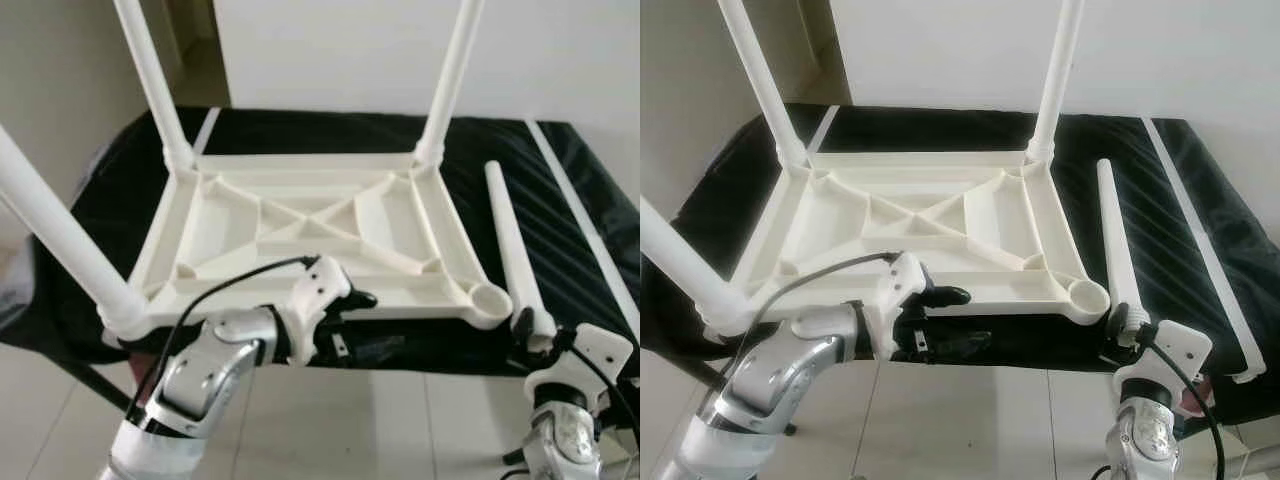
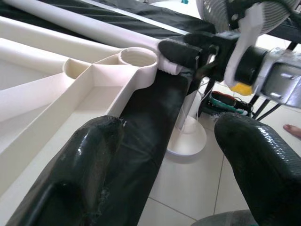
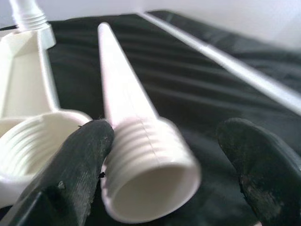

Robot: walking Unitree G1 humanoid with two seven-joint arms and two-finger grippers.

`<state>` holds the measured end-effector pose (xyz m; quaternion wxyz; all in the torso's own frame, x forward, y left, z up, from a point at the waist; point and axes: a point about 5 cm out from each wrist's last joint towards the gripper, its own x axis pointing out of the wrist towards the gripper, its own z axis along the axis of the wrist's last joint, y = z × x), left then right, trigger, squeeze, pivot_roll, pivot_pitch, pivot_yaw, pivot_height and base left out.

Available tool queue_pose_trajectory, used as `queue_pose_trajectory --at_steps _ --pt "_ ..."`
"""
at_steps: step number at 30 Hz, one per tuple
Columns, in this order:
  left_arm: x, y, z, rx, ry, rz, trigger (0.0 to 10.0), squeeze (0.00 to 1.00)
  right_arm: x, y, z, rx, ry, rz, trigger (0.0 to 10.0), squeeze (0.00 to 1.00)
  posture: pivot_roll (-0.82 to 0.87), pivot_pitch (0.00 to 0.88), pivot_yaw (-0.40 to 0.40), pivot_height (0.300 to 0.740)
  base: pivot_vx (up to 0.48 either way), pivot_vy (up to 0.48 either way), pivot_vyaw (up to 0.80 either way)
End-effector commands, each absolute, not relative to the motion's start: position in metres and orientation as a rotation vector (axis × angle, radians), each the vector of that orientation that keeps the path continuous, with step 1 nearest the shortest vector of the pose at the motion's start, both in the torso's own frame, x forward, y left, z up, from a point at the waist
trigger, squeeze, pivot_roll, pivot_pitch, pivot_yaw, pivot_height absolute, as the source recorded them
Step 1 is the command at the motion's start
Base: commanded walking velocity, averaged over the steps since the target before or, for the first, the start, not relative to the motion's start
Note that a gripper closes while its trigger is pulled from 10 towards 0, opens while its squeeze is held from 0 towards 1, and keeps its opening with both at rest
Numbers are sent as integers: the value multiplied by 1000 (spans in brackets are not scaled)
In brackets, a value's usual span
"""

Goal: Building children table

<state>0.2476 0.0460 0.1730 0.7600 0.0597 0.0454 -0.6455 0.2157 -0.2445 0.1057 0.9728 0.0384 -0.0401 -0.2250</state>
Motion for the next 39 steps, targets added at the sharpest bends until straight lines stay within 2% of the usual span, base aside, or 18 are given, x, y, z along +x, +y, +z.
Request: queue_pose_trajectory --at_steps 1,8,14,15,16,17,18,19,20,21,25,30,31,34,35,36,37,39 --pt "243 44 173 130 99 -1455 10000 0 215 -247 96 100 -42 -445 10000 0 -8 71 12 740 0 0 0" --pt "244 44 175 120 99 -1442 10000 0 222 -252 92 201 -32 -417 10000 0 -9 73 11 740 0 0 0" --pt "244 43 176 116 99 -1434 10000 0 226 -258 94 170 -42 -393 10000 0 -7 76 13 740 0 0 0" --pt "244 43 176 116 99 -1433 10000 0 227 -260 94 163 -43 -387 4039 0 -6 77 13 740 0 0 0" --pt "244 43 176 118 99 -1432 10000 0 227 -261 93 161 -43 -384 2667 0 -6 77 13 740 0 0 0" --pt "244 43 176 118 99 -1432 10000 0 227 -261 93 161 -43 -384 2667 0 -6 77 13 740 0 0 0" --pt "245 44 176 119 100 -1427 10000 0 228 -262 93 143 -40 -376 0 0 -5 77 14 740 0 0 0" --pt "245 44 176 119 100 -1427 10000 0 228 -262 93 143 -40 -376 0 0 -5 77 14 740 0 0 0" --pt "246 44 176 118 99 -1423 10000 0 228 -264 91 35 -14 -363 0 0 -5 76 14 740 0 0 0" --pt "246 44 176 118 99 -1423 10000 0 228 -264 91 35 -14 -363 0 0 -5 76 14 740 0 0 0" --pt "247 45 177 115 97 -1419 10000 0 227 -269 83 -247 93 -373 0 0 -11 77 17 740 0 0 0" --pt "248 45 177 115 97 -1418 10000 0 227 -270 82 -302 115 -374 0 0 -14 77 18 740 0 0 0" --pt "248 44 178 115 97 -1418 10000 0 227 -272 82 -307 117 -380 10000 0 -16 79 19 740 0 0 0" --pt "249 44 178 114 96 -1417 10000 0 227 -271 86 -253 81 -370 10000 0 -16 79 19 740 0 0 0" --pt "248 44 178 114 96 -1417 10000 0 227 -270 88 -196 53 -366 10000 408 -14 81 18 740 0 0 0" --pt "248 44 178 113 96 -1417 10000 0 227 -269 89 -163 34 -364 10000 408 -14 81 18 740 0 0 0" --pt "248 44 178 115 97 -1416 10000 0 227 -268 92 -120 3 -352 10000 1000 -14 82 17 740 0 0 0" --pt "248 45 177 116 98 -1415 10000 0 227 -267 93 -94 -18 -345 10000 1000 -14 82 17 740 0 0 0"
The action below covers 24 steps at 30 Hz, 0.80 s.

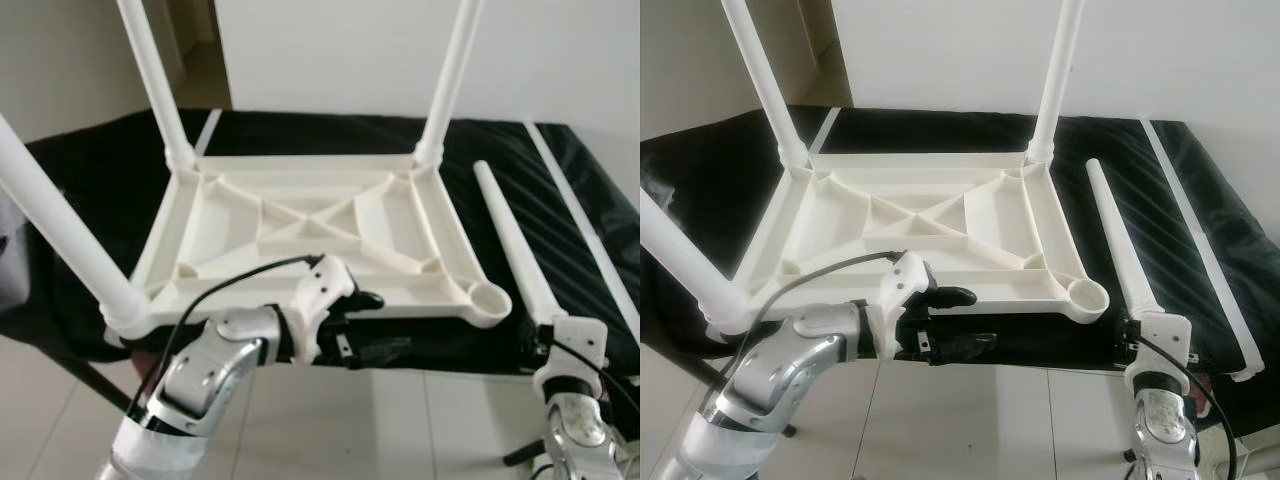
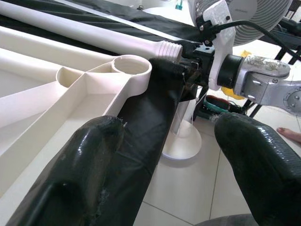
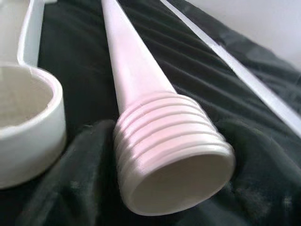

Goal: Building children table

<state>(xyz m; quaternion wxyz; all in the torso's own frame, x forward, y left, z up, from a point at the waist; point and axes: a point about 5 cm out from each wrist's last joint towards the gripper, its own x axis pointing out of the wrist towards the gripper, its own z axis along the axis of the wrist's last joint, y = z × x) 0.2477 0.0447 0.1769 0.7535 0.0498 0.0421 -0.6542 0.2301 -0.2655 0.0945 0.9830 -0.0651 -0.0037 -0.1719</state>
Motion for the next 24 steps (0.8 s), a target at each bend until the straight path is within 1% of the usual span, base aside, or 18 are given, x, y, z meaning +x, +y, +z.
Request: queue_pose_trajectory --at_steps 1,8,9,10,11,15,16,17,19,20,22,24 --pt "248 45 177 118 98 -1414 10000 0 227 -266 97 -67 -53 -337 10000 1000 -12 82 17 740 0 0 0" --pt "247 45 177 116 102 -1415 10000 0 227 -262 105 0 -118 -327 10000 1000 -11 82 18 740 0 0 0" --pt "248 45 177 114 103 -1415 10000 0 226 -263 106 10 -127 -333 10000 435 -11 82 18 740 0 0 0" --pt "248 45 177 114 103 -1415 10000 0 226 -263 106 10 -127 -333 10000 435 -11 82 18 740 0 0 0" --pt "248 45 177 113 103 -1415 10000 0 226 -264 106 24 -126 -343 10000 0 -10 82 17 740 0 0 0" --pt "248 45 178 111 103 -1411 10000 0 224 -267 102 195 -127 -352 10000 0 -11 80 17 740 0 0 0" --pt "248 45 178 111 103 -1411 10000 0 224 -267 102 195 -127 -352 10000 0 -11 80 17 740 0 0 0" --pt "248 45 178 110 103 -1411 10000 0 224 -267 100 243 -123 -351 10000 0 -11 81 16 740 0 0 0" --pt "248 45 178 110 103 -1411 10000 0 224 -267 100 243 -123 -351 10000 0 -11 81 16 740 0 0 0" --pt "248 45 178 110 103 -1412 10000 0 223 -268 99 295 -126 -352 10000 0 -11 80 16 740 0 0 0" --pt "248 45 178 110 103 -1412 10000 0 223 -268 99 295 -126 -352 10000 0 -11 80 16 740 0 0 0" --pt "248 46 176 123 108 -1409 10000 0 222 -269 92 425 -115 -354 10000 0 -7 73 16 740 0 0 0"
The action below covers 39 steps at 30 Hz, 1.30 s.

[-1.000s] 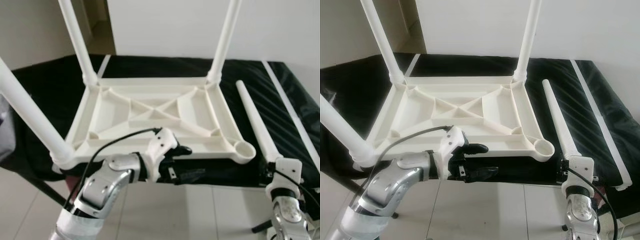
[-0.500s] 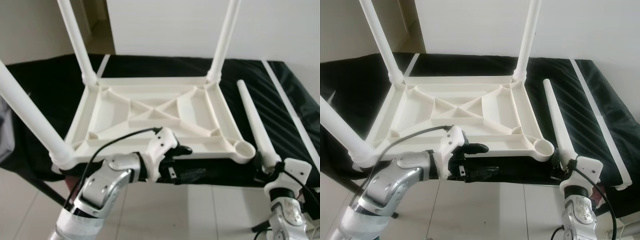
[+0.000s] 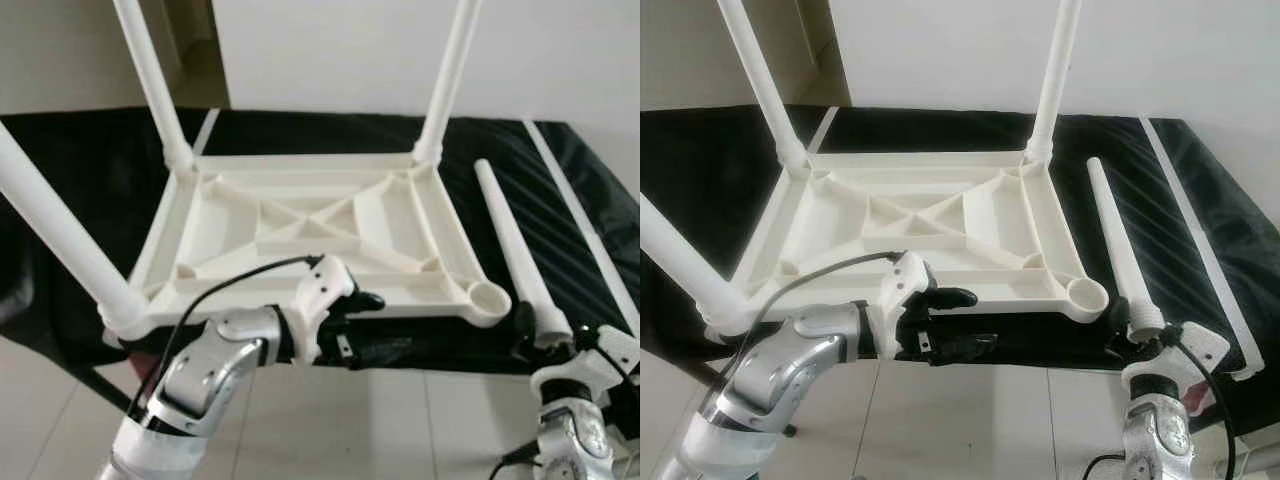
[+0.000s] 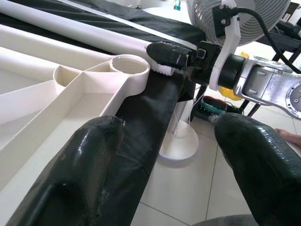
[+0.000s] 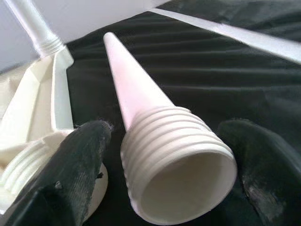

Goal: Building children table

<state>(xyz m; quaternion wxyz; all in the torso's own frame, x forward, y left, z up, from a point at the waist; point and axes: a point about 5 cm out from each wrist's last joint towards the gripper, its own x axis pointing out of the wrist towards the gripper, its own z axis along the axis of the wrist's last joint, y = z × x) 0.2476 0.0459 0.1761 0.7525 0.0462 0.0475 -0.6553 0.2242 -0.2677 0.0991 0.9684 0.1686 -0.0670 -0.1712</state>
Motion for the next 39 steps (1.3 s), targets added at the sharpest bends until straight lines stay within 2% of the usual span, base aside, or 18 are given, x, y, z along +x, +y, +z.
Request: queue_pose_trajectory --at_steps 1,9,10,11,12,17,21,22,26,27,28,29,32,37,38,39 --pt "248 46 176 125 108 -1409 10000 0 223 -269 89 470 -103 -354 10000 0 -6 71 17 740 0 0 0" --pt "249 46 176 126 107 -1411 10000 0 224 -270 84 550 -90 -340 10000 0 -7 59 15 740 0 0 0" --pt "249 45 176 127 105 -1411 10000 0 225 -270 82 532 -80 -335 3059 0 -7 54 14 740 0 0 0" --pt "249 45 176 127 105 -1411 10000 0 225 -270 82 532 -80 -335 3059 0 -7 54 14 740 0 0 0" --pt "249 45 176 127 105 -1411 10000 0 226 -270 81 518 -73 -330 0 0 -6 53 13 740 0 0 0" --pt "249 44 176 125 103 -1412 10000 0 226 -274 87 456 -96 -330 0 0 -10 45 14 740 0 0 0" --pt "250 43 176 124 101 -1414 10000 0 227 -278 92 337 -90 -341 0 0 -11 40 13 740 0 0 0" --pt "250 43 176 124 99 -1415 10000 0 228 -279 93 229 -75 -346 0 0 -12 38 14 740 0 0 0" --pt "250 43 176 125 98 -1415 10000 0 228 -281 92 99 -32 -372 0 0 -14 37 14 740 0 0 0" --pt "250 43 176 125 98 -1415 10000 0 228 -282 91 44 -8 -376 4196 0 -15 36 15 740 0 0 0" --pt "250 43 175 128 97 -1416 10000 0 229 -282 90 -107 24 -376 10000 0 -16 36 15 740 0 0 0" --pt "250 43 175 128 97 -1416 10000 0 229 -282 90 -107 24 -376 10000 0 -16 36 15 740 0 0 0" --pt "250 42 176 126 95 -1416 10000 0 229 -283 92 -403 44 -349 10000 0 -16 39 15 740 0 0 0" --pt "249 42 175 124 102 -1414 10000 0 227 -283 87 -333 61 -351 10000 0 -15 44 14 740 0 0 0" --pt "249 42 175 124 101 -1413 10000 0 226 -284 87 -340 53 -362 10000 541 -15 45 12 740 0 0 0" --pt "249 42 175 124 101 -1413 10000 0 226 -284 87 -340 53 -362 10000 541 -15 45 12 740 0 0 0"
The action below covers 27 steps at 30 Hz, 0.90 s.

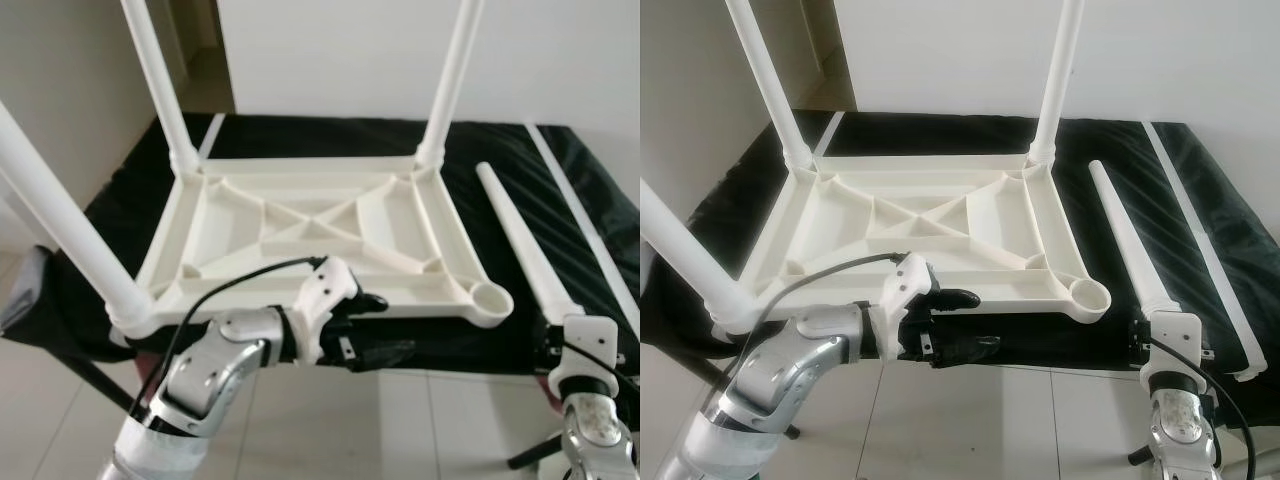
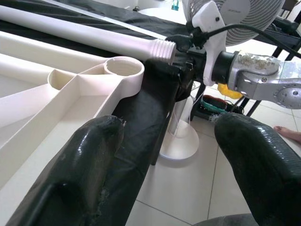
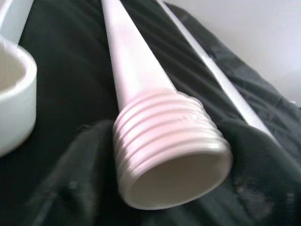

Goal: Building children table

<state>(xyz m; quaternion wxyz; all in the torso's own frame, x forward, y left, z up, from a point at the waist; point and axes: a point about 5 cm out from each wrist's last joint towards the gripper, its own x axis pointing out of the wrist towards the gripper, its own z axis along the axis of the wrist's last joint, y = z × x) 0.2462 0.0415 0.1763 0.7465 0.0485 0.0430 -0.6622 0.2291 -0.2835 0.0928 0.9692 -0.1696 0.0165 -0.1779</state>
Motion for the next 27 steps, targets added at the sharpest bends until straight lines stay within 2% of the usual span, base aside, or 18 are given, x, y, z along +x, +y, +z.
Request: queue_pose_trajectory --at_steps 1,10,11,14,17,18,19,21,27 --pt "249 42 175 122 102 -1412 10000 0 225 -284 87 -330 45 -360 10000 1000 -14 46 12 740 0 0 0" --pt "250 41 175 125 92 -1408 10000 0 226 -281 91 -327 5 -365 10000 1000 -18 50 10 740 0 0 0" --pt "249 41 176 117 92 -1408 10000 0 227 -276 98 -214 -55 -343 10000 0 -18 55 8 740 0 0 0" --pt "249 41 176 115 92 -1407 10000 0 227 -274 101 -153 -83 -337 10000 0 -18 55 8 740 0 0 0" --pt "250 41 176 109 93 -1401 10000 0 228 -272 103 48 -112 -330 10000 0 -19 65 11 740 0 0 0" --pt "250 41 176 109 93 -1401 10000 0 228 -272 103 48 -112 -330 10000 0 -19 65 11 740 0 0 0" --pt "250 42 177 98 90 -1393 10000 0 228 -272 104 183 -125 -329 10000 0 -18 70 10 740 0 0 0" --pt "250 42 177 98 90 -1393 10000 0 228 -272 104 183 -125 -329 10000 0 -18 70 10 740 0 0 0" --pt "250 42 178 84 89 -1391 10000 0 227 -277 100 345 -112 -359 10000 0 -18 72 9 740 0 0 0"
